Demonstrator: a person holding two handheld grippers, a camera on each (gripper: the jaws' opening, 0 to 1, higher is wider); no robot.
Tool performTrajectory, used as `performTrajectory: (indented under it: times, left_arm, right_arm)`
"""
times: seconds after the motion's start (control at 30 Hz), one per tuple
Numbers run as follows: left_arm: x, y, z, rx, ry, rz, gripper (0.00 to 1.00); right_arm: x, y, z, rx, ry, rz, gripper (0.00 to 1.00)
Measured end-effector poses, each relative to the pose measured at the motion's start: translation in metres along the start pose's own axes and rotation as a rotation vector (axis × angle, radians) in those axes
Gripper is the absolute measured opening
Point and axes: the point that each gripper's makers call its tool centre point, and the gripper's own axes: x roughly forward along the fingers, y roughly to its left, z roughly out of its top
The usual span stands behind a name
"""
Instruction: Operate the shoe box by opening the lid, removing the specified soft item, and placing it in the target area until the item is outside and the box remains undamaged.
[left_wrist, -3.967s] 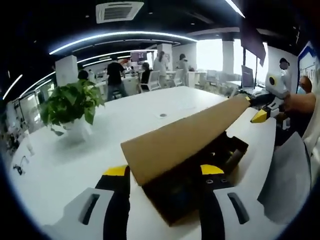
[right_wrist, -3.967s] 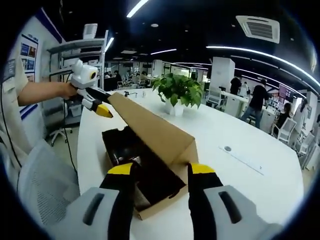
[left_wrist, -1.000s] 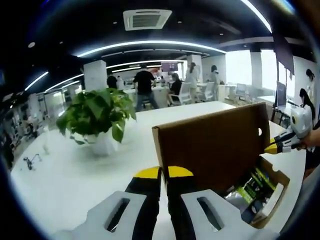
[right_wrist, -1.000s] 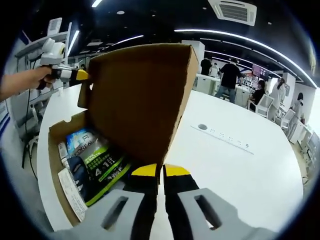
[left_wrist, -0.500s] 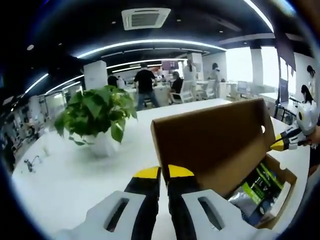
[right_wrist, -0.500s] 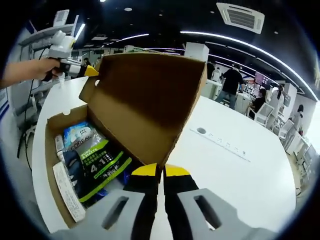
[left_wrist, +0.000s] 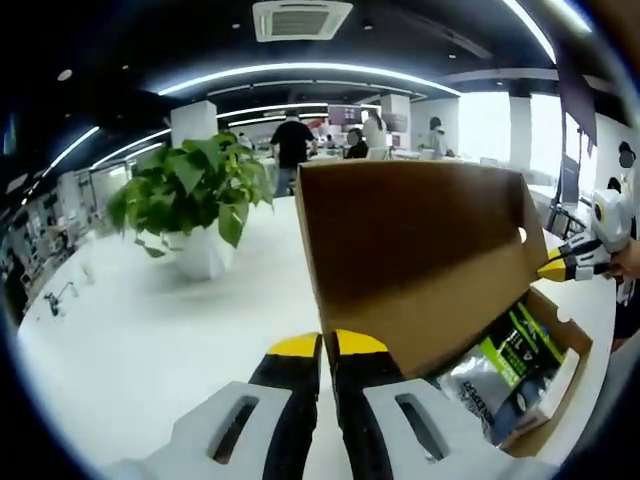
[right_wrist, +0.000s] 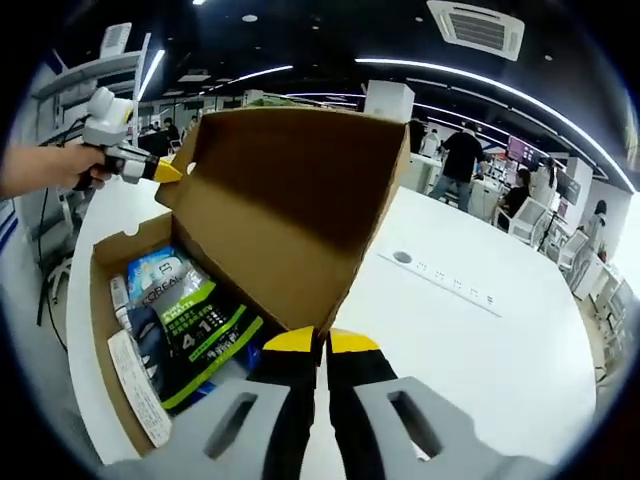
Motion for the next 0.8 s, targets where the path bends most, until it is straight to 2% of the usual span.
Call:
performTrajectory:
  times: [0.23, 0.8]
  left_arm:
    - [-0.008, -0.003, -0.017, -0.017, 0.020, 0.005, 0.00]
    - [-0.004, -0.004, -0.015, -0.033, 0.024, 0.005, 0.00]
  right_arm:
    - [0.001, 0.000, 0.001, 0.026, 0.002, -0.002, 0.00]
    - [0.005, -0.004, 0.002, 0.092, 0.019, -0.007, 0.01]
